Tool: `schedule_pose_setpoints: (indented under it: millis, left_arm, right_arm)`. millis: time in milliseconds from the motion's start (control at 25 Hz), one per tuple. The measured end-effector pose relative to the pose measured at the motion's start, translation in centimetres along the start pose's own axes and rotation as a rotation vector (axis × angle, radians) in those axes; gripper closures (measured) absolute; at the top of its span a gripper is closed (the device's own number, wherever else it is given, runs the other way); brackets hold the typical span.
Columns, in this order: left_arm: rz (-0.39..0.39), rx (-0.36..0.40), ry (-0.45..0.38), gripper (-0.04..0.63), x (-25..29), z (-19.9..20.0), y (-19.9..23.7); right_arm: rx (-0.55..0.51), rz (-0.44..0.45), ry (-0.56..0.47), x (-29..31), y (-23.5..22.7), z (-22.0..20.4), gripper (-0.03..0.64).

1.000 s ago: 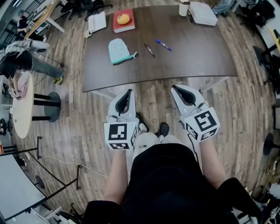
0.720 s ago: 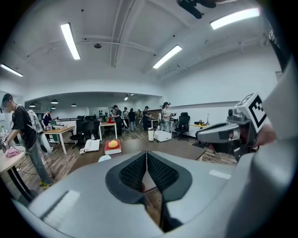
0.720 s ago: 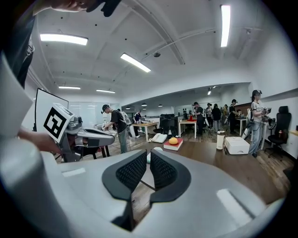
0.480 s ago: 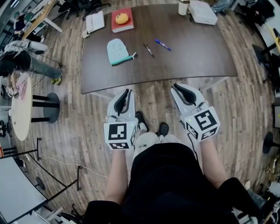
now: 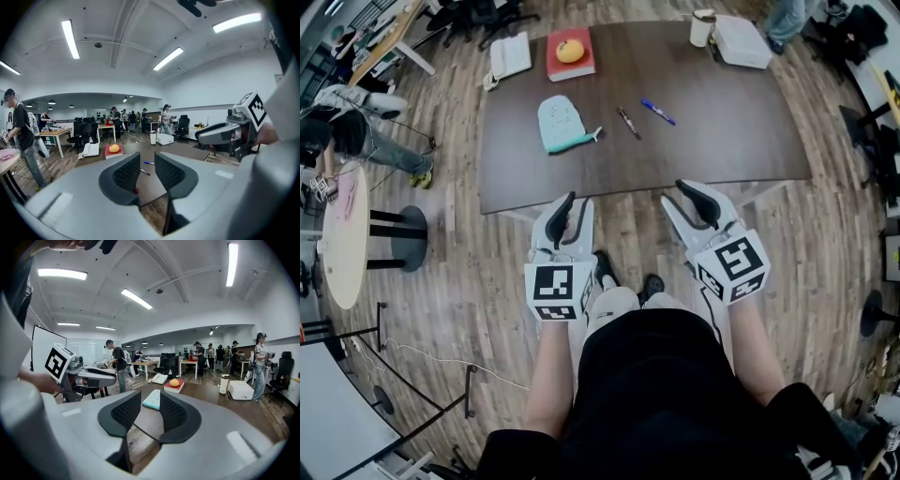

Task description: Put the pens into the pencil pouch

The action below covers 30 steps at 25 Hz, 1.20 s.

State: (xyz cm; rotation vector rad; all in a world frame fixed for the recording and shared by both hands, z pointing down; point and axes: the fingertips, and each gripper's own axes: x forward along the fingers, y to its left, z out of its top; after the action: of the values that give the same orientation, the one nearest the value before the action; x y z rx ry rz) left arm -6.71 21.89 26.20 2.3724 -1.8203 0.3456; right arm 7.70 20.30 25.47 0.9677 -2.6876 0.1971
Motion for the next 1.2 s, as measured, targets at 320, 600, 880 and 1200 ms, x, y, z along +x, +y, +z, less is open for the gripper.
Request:
schedule_pose_setpoints:
  millis: [320, 600, 880, 1200]
  left_arm:
    - [-0.005, 0.003, -0.004, 0.476, 1.7, 0.4, 4.4]
    - [-0.022, -0.012, -0.018, 0.474, 3.4, 0.9, 8.6]
    - [-0.050, -0.035, -0.014, 0.474, 5.2, 0.7, 12.6]
    - [-0.105, -0.031, 0.008, 0.474, 6.8, -0.1, 16.2]
  right_arm:
    - [-0.023, -0.008, 0.000, 4.3, 0.4, 2.0, 0.479]
    - [-0.026, -0.022, 0.005, 8.5, 0.6, 3.4, 0.457]
    - [-0.003, -0.047, 0.039, 12.5, 0.8, 3.7, 0.454]
    - [0.022, -0.101, 0.056, 16.1, 1.1, 4.0, 0.454]
